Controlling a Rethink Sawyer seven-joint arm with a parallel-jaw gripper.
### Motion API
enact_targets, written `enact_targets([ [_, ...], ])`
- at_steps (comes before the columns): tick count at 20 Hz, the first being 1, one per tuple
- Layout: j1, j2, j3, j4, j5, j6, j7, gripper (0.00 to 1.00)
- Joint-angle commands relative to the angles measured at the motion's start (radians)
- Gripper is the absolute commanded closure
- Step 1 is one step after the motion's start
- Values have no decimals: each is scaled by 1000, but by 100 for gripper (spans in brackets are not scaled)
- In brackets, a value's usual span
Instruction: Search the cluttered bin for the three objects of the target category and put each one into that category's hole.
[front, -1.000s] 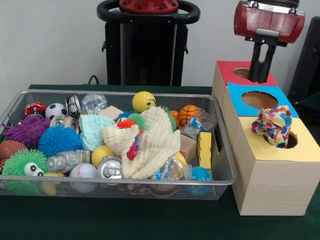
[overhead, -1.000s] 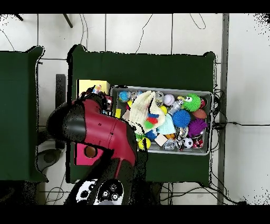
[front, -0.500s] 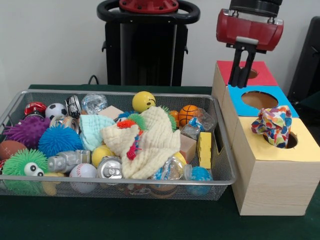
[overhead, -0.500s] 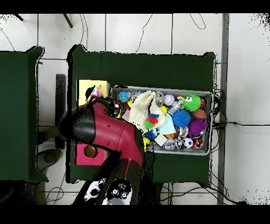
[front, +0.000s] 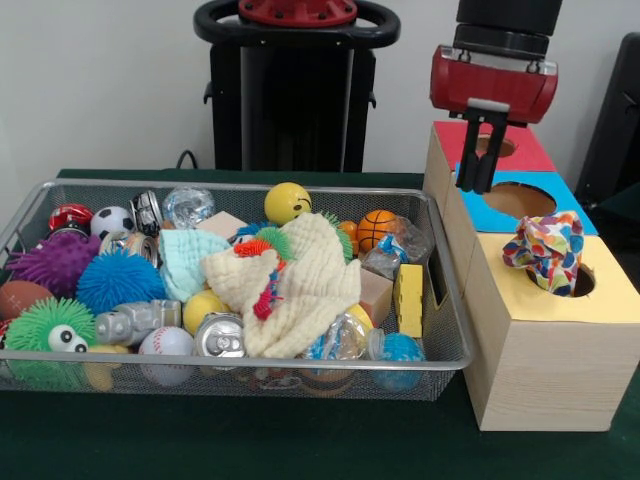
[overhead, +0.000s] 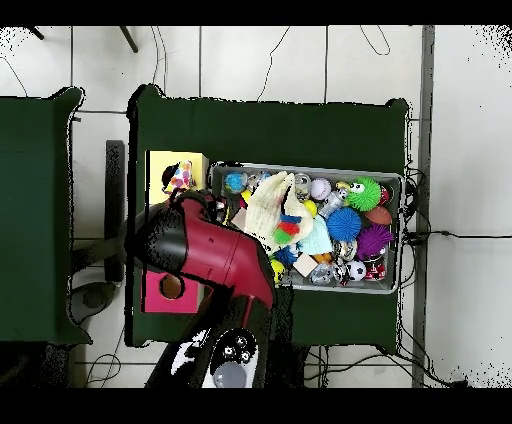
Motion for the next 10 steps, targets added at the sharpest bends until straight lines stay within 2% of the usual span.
enact_targets([
  [1,-41,15,155,84,9,-51,190,100],
  [10,-54,5,199,96,19,-73,212,100],
])
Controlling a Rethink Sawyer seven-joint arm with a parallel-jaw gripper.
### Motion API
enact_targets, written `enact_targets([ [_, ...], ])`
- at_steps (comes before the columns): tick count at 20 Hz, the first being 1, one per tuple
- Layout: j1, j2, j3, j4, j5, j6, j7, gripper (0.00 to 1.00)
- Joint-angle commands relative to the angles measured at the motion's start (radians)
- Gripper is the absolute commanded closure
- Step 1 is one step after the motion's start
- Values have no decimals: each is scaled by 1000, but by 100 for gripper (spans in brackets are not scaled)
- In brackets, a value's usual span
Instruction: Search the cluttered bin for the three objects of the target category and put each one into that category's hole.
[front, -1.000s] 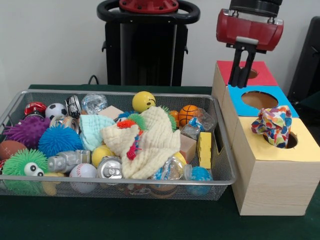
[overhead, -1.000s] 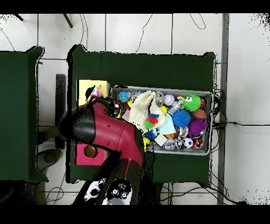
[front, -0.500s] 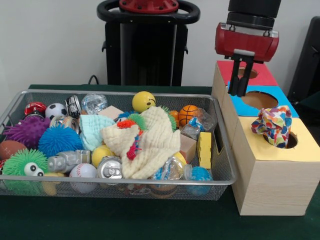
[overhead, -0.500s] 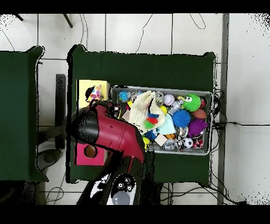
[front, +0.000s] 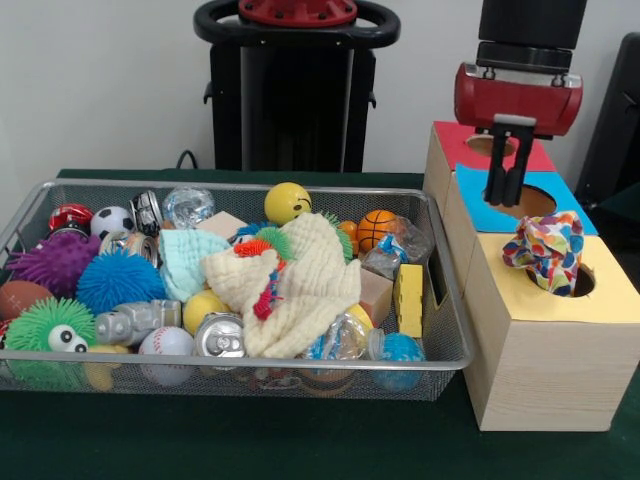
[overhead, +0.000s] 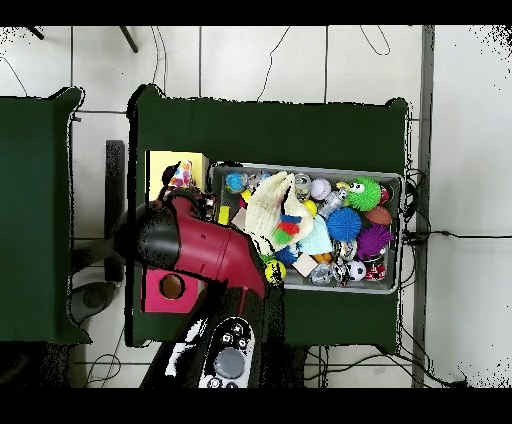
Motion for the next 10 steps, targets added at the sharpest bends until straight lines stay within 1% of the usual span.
enact_targets([
  [1,-42,5,140,97,17,-53,211,100],
  [6,-58,8,165,98,17,-64,212,100],
  [10,-80,12,192,118,5,-97,209,100],
])
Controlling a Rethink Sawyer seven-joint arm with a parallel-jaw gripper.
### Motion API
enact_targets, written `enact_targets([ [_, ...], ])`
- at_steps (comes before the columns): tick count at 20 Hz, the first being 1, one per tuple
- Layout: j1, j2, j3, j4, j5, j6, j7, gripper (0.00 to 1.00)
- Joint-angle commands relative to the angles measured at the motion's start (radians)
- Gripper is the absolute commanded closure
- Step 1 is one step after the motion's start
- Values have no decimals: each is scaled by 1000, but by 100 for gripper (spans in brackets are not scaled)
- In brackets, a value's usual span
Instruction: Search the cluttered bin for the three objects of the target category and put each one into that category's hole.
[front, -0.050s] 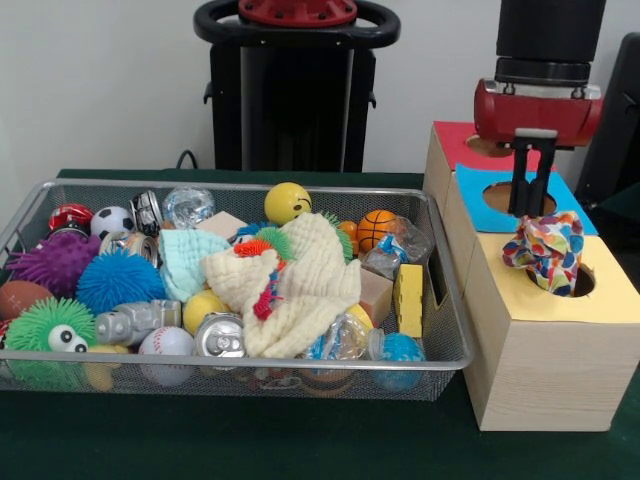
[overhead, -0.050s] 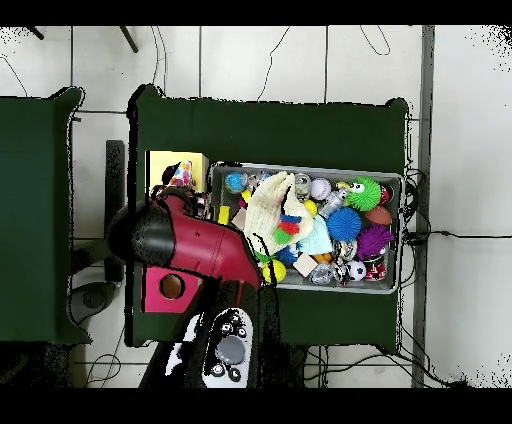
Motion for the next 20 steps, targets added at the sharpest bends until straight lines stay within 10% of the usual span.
enact_targets([
  [1,-56,13,125,103,3,-70,209,100],
  [20,-136,35,235,151,-18,-164,220,100],
])
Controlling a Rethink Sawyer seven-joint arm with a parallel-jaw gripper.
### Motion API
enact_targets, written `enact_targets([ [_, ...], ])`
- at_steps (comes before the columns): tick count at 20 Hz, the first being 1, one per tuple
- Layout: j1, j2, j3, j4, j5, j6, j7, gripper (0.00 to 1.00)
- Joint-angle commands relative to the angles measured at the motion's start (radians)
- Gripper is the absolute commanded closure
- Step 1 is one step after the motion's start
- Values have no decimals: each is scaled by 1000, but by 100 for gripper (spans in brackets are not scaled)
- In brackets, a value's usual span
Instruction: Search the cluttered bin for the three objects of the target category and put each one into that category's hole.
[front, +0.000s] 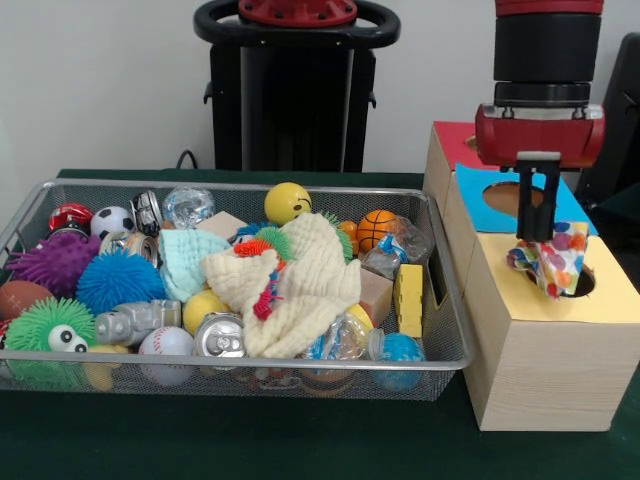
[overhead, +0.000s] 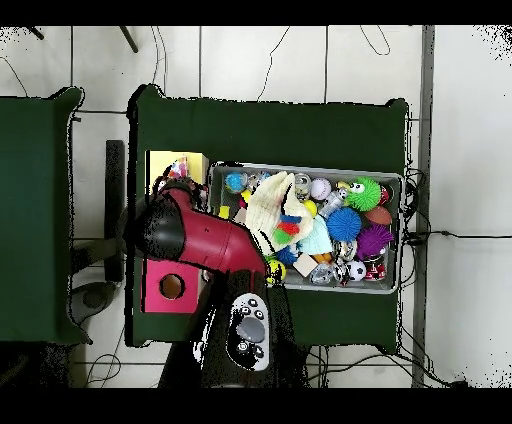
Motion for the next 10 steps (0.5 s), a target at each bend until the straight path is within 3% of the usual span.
enact_targets([
  [1,-55,35,131,131,-19,-70,221,100],
  [6,-81,44,169,147,-31,-109,224,100],
  [10,-59,50,147,155,-3,-87,239,100],
])
